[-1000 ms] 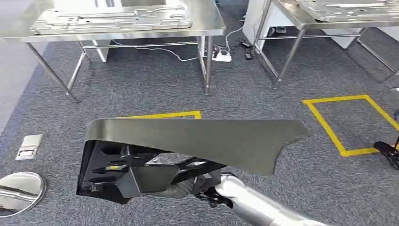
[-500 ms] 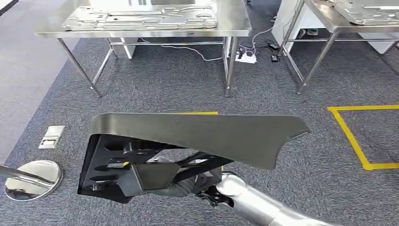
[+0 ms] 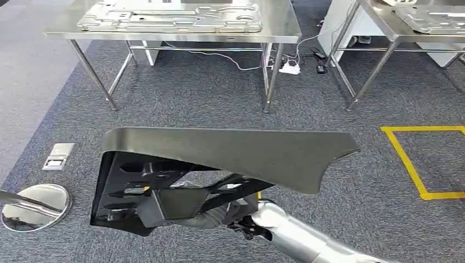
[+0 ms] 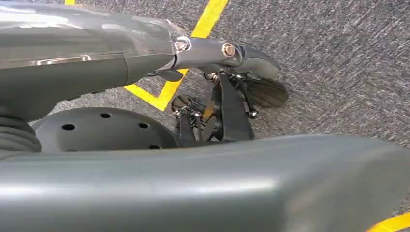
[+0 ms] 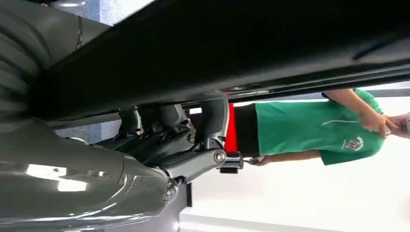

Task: Take the parts from the cabinet and place them on the table.

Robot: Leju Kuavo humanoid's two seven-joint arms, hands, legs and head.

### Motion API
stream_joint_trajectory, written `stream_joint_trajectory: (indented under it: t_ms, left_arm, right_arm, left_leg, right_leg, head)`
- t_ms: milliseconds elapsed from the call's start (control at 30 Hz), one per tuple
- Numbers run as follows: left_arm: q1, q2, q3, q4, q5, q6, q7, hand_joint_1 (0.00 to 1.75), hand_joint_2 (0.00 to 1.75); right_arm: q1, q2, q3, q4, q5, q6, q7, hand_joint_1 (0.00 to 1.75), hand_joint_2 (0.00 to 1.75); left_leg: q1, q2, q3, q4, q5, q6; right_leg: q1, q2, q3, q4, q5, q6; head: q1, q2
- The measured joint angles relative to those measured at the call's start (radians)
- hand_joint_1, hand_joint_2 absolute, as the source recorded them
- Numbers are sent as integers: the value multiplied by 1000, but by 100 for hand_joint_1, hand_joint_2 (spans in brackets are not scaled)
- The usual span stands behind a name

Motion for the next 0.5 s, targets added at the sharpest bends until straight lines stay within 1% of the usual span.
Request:
stream_joint_trajectory:
  t_ms: [33,67,100,133,167,200,233,267,300,333,367,400,433,467,500]
  left_arm:
    - [-1,0,1,0,0,0,0,0,175]
    - [0,1,2,0,0,0,-1,0,175]
    - [0,1,2,0,0,0,-1,0,175]
    - [-1,1,2,0,0,0,-1,0,175]
    - [0,0,2,0,0,-1,-2,0,175]
    - [-1,0,2,0,0,-2,-3,0,175]
    - [-2,0,3,0,0,-2,-3,0,175]
    - [-2,0,3,0,0,-2,-4,0,175]
    - [-2,0,3,0,0,-3,-4,0,175]
    - [0,0,4,0,0,-3,-4,0,175]
    - [2,0,4,0,0,-3,-4,0,175]
    - [2,0,5,0,0,-4,-4,0,175]
    - [2,0,5,0,0,-4,-5,0,175]
    - [2,0,5,0,0,-5,-5,0,175]
    - [1,2,6,0,0,-5,-7,0,175]
  right_arm:
    - [0,0,0,0,0,0,0,175,175]
    - [0,2,0,0,0,0,0,175,175]
    - [-1,4,0,-1,0,0,0,175,175]
    - [-3,7,0,-2,0,0,0,175,175]
    - [-2,7,-1,-2,0,0,0,175,175]
    - [-6,7,0,-2,-1,0,-1,175,175]
    - [-7,7,0,-2,-1,0,-1,175,175]
    - [-4,5,0,1,0,0,-1,175,175]
    - [1,3,0,2,0,0,0,175,175]
    - [4,1,0,2,0,-2,0,175,175]
    - [4,0,0,2,-1,-2,0,175,175]
    - [4,0,0,2,-1,-2,0,175,175]
    - [3,0,0,2,-1,-2,0,175,175]
    - [3,0,0,2,-1,-2,0,175,175]
    - [3,0,0,4,-1,-2,0,175,175]
  left_leg:
    - [-5,-1,-1,9,-5,7]
    - [-5,0,0,5,-6,18]
    - [-8,0,3,1,-4,21]
    - [-7,0,15,-19,3,28]
    - [1,5,34,-44,15,31]
    - [3,5,43,-56,18,36]
    - [4,4,45,-58,19,37]
    - [4,4,46,-57,18,38]
    - [4,3,46,-57,16,37]
    - [5,2,47,-55,13,34]
    - [8,1,49,-53,10,29]
    - [12,0,53,-50,4,21]
    - [16,-1,57,-44,-3,12]
    - [18,-1,58,-35,-13,1]
    - [11,-4,54,-25,-20,-10]
  right_leg:
    - [-5,0,2,-9,4,7]
    - [-7,-3,3,-9,4,16]
    - [-7,-3,6,-14,6,19]
    - [-5,-3,15,-23,7,24]
    - [-6,2,20,-8,-4,20]
    - [-5,6,0,34,-32,16]
    - [-5,9,-34,101,-65,16]
    - [-6,10,-77,179,-97,17]
    - [-7,11,-118,246,-115,20]
    - [-7,11,-140,271,-107,22]
    - [-8,11,-135,247,-76,25]
    - [-11,10,-111,185,-30,29]
    - [-14,10,-76,103,20,33]
    - [-19,11,-45,23,52,38]
    - [-14,18,-40,21,32,42]
  head:
    - [0,0]
    - [0,0]
    - [0,0]
    - [0,0]
    - [0,0]
    - [0,0]
    - [0,0]
    - [1,0]
    - [0,0]
    - [1,0]
    - [1,0]
    - [1,0]
    - [1,0]
    - [1,0]
    - [2,0]
